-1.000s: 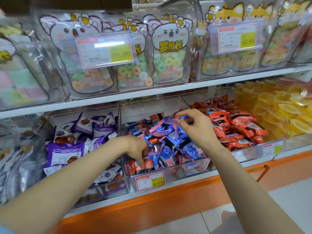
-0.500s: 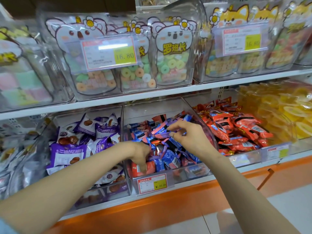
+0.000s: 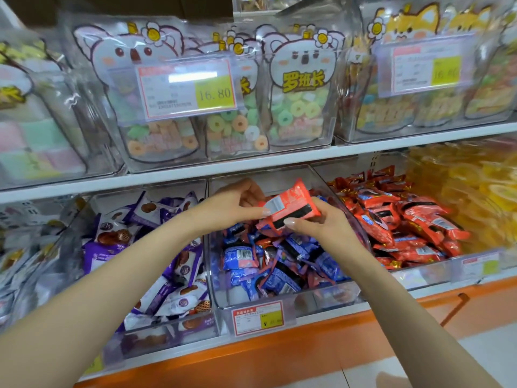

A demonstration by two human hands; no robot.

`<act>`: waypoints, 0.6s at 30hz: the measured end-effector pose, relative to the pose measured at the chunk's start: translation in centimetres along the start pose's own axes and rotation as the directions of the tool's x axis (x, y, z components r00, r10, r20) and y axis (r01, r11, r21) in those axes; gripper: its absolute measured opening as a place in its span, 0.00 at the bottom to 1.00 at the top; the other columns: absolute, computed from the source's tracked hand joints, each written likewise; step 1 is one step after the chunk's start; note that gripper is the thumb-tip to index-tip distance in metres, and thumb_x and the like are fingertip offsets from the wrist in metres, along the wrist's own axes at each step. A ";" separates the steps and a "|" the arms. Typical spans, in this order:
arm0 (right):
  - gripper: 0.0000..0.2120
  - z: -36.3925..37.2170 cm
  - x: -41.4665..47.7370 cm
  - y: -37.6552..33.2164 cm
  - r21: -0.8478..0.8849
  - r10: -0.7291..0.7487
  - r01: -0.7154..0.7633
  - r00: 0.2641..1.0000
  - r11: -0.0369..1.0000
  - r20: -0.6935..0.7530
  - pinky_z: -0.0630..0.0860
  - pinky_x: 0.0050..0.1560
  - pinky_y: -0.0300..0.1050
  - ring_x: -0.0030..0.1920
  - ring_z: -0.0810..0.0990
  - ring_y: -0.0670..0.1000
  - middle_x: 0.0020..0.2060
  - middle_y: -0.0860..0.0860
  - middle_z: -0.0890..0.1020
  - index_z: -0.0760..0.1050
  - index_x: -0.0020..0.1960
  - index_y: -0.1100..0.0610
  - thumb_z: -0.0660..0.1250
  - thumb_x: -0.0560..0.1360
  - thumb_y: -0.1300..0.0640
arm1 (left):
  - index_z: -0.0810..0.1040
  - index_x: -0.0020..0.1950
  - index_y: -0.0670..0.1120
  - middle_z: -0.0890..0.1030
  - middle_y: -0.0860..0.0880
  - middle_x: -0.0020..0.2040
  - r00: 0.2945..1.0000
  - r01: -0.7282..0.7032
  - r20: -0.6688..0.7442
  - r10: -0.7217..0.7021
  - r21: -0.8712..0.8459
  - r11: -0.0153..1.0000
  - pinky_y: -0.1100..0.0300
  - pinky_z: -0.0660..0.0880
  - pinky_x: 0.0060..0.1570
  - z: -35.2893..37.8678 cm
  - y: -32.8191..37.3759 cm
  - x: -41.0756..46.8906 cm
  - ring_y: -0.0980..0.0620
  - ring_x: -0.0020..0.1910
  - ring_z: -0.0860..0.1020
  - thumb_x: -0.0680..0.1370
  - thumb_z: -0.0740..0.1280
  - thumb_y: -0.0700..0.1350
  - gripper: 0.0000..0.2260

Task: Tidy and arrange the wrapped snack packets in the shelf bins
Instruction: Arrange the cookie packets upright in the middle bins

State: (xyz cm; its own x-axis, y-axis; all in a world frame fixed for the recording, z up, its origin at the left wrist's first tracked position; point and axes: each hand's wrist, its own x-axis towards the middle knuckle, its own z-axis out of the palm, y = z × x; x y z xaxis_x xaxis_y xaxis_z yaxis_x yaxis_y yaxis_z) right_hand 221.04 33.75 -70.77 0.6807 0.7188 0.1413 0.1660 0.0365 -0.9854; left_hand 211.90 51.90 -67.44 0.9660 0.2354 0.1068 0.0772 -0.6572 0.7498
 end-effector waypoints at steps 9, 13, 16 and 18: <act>0.07 -2.7 0.0 0.9 0.023 -0.007 0.011 0.987 1.000 -0.158 0.81 0.47 0.42 0.42 0.83 0.50 0.39 0.53 0.84 0.77 0.46 0.55 0.71 0.71 0.65 | 0.71 0.66 0.44 0.74 0.47 0.64 0.917 0.008 0.348 -0.196 0.474 0.881 0.59 0.69 0.61 3.1 -3.1 3.1 0.49 0.62 0.73 0.77 0.63 0.36 0.17; 0.08 -2.6 0.1 1.2 -0.038 -0.005 -0.001 0.988 0.999 -0.151 0.79 0.54 0.53 0.45 0.83 0.55 0.40 0.54 0.84 0.77 0.45 0.54 0.73 0.70 0.64 | 0.73 0.64 0.42 0.75 0.45 0.63 0.963 0.061 0.194 -0.185 0.516 0.855 0.58 0.70 0.55 3.3 -3.3 4.7 0.46 0.60 0.74 0.76 0.64 0.36 0.16; 0.08 -2.6 0.1 1.1 -0.042 0.006 -0.012 0.988 0.999 -0.153 0.78 0.56 0.57 0.45 0.83 0.56 0.40 0.54 0.84 0.78 0.45 0.54 0.73 0.70 0.63 | 0.74 0.64 0.43 0.76 0.45 0.63 0.907 0.147 0.237 -0.348 0.596 0.789 0.61 0.70 0.51 4.2 -4.2 5.1 0.46 0.59 0.75 0.76 0.68 0.43 0.17; 0.08 -2.5 0.1 1.0 -0.048 0.008 -0.015 0.989 0.999 -0.146 0.77 0.56 0.58 0.45 0.83 0.55 0.40 0.54 0.84 0.78 0.45 0.54 0.73 0.69 0.63 | 0.71 0.67 0.43 0.73 0.45 0.66 0.875 0.169 0.267 -0.403 0.613 0.772 0.60 0.69 0.56 4.7 -4.9 5.2 0.46 0.62 0.73 0.75 0.69 0.45 0.22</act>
State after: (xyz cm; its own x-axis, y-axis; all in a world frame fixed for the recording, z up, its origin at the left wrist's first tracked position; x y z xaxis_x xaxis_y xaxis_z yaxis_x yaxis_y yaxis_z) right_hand 223.06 32.15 -71.48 0.7790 0.6098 0.1458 0.1899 -0.0079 -0.9818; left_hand 217.69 52.96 -73.67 0.8802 0.2800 -0.3832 0.3738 -0.9065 0.1962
